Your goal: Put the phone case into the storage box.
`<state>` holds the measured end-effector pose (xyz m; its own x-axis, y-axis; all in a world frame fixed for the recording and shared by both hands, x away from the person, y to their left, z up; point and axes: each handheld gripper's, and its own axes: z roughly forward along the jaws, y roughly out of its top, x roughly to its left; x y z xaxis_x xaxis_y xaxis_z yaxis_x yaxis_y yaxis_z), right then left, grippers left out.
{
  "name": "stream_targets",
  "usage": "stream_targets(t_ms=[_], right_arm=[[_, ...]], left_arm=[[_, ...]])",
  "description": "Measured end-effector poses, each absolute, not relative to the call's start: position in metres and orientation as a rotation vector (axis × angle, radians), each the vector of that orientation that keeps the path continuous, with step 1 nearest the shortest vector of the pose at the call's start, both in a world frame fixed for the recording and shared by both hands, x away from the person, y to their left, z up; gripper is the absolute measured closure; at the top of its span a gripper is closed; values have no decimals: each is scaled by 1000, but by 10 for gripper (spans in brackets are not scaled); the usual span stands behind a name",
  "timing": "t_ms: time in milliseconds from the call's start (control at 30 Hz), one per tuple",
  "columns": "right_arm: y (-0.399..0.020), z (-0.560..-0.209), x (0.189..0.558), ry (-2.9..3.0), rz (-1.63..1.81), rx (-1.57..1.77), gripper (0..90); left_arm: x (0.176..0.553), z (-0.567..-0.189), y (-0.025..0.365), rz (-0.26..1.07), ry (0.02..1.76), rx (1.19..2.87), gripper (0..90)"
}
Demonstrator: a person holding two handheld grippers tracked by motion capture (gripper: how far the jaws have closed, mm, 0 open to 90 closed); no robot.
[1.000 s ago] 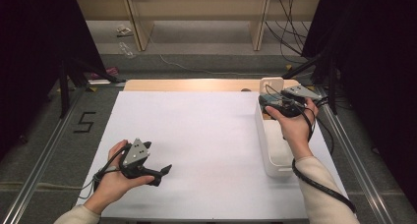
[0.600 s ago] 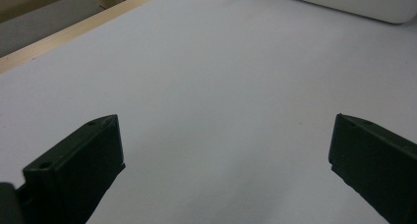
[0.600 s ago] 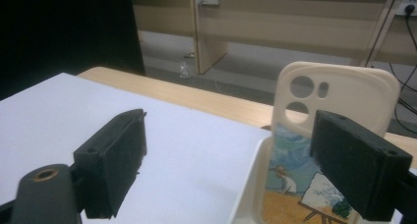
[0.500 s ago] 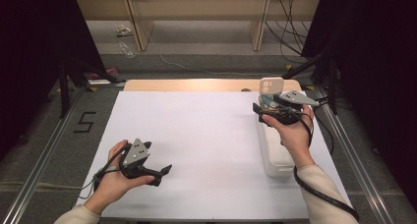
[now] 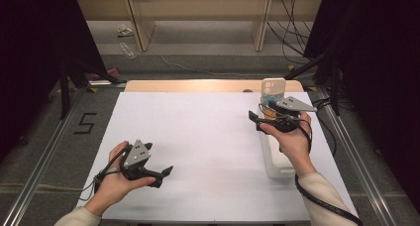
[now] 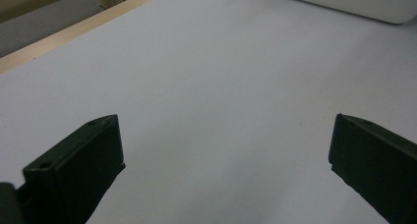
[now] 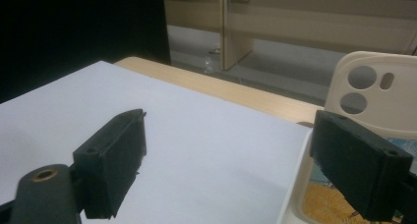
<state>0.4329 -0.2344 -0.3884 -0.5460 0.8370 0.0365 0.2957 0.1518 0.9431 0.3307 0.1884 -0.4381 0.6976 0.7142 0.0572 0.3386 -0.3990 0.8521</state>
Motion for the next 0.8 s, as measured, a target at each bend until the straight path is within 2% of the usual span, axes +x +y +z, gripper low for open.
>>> stream_targets(t_ms=[800], right_arm=[[-227,-392,404,2045,1448,978,153]], left_arm=[[331,-438,189,529,814,2003,0]])
